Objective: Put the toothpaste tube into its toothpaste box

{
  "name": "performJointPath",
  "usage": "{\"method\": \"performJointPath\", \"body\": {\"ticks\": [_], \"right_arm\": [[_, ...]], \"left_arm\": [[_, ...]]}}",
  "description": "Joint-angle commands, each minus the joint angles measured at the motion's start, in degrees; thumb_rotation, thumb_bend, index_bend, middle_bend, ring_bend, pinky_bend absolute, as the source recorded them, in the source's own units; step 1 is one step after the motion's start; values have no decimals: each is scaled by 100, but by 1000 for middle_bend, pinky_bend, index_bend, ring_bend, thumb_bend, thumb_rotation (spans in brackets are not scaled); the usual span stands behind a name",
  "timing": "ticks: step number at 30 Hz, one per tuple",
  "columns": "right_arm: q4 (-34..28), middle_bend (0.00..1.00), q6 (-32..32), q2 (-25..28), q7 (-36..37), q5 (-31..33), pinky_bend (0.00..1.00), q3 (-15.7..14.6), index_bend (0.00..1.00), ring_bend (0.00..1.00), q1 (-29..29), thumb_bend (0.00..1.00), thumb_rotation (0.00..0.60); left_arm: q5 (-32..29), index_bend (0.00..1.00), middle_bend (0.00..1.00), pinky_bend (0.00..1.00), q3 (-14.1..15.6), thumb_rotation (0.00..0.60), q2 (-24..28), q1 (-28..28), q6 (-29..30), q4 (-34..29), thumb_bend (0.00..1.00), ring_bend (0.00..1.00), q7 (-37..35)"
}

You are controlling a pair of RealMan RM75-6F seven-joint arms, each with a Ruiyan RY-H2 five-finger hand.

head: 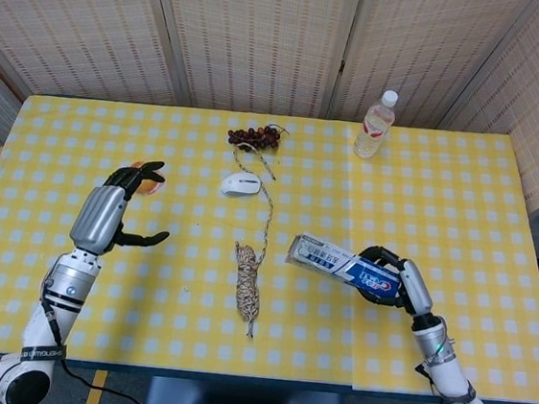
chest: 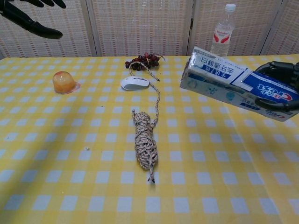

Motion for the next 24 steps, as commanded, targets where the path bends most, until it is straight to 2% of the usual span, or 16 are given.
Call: {"method": "performJointPath", "body": {"ticks": [1,14,20,24], "right_arm": [[471,419,-70,-205,147,16,551,-90,522,495,-170,293,600],[1861,419,-557,-759,416,-83,551,-346,522,496,-401,293,600],[2101,418,-704,-831,348,-86,549,-348,522,495,-383,293,600],[2154,383,-749,-822,284,-121,485,-380,521,457,-379,293,600]], "left_arm": [[43,168,314,172,5,600,-44,22,-3,15,121,217,69],[5,162,314,172,-65,600,-117,47,-234,55,120,218,135],[-38,160,314,171,-78,600,-70,106,-348,212,120,218,40],[-24,160,314,170,-79,600,-56,136,-433,333,120,218,-56]]}}
